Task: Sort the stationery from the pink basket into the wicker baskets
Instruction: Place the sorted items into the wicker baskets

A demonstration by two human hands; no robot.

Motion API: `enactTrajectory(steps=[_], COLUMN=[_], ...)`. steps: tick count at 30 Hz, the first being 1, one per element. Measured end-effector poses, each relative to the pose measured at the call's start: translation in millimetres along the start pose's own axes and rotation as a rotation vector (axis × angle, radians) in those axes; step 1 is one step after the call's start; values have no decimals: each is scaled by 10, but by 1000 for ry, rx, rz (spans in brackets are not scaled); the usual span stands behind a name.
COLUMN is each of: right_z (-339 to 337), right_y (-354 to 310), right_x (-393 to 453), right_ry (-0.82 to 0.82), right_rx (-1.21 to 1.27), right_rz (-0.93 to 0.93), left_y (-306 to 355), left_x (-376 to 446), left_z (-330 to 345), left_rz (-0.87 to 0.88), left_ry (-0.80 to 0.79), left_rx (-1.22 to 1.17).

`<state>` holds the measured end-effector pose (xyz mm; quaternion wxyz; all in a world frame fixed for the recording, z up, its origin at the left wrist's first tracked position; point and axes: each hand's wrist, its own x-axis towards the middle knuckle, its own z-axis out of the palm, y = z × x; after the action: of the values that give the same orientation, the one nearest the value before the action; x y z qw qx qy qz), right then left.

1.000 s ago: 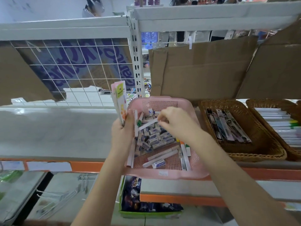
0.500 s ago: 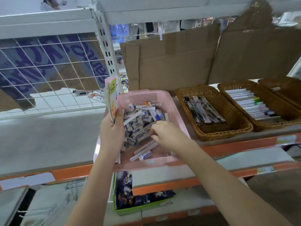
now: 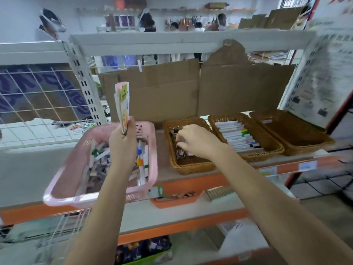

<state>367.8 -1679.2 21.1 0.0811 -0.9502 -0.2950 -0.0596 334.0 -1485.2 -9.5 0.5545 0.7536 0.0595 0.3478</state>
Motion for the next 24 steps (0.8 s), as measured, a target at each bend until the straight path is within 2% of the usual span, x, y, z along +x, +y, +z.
enactTrajectory(steps=[4, 12, 20, 24], right_z=[-179, -184, 231, 386], right_y=[616, 1439, 1586, 1528], right_x=[-282, -647, -511, -351], right_ry=[-8, -21, -39, -55], right_rx=[-21, 35, 80, 104], right_rz=[36, 94, 76, 54], left_y=[202, 331, 94, -42], left_x=[-235, -524, -499, -419], left_z=[622, 1458, 1816, 1851], left_rz=[-42, -70, -123, -223], left_ry=[39, -51, -60, -71], left_rx=[-45, -52, -48, -76])
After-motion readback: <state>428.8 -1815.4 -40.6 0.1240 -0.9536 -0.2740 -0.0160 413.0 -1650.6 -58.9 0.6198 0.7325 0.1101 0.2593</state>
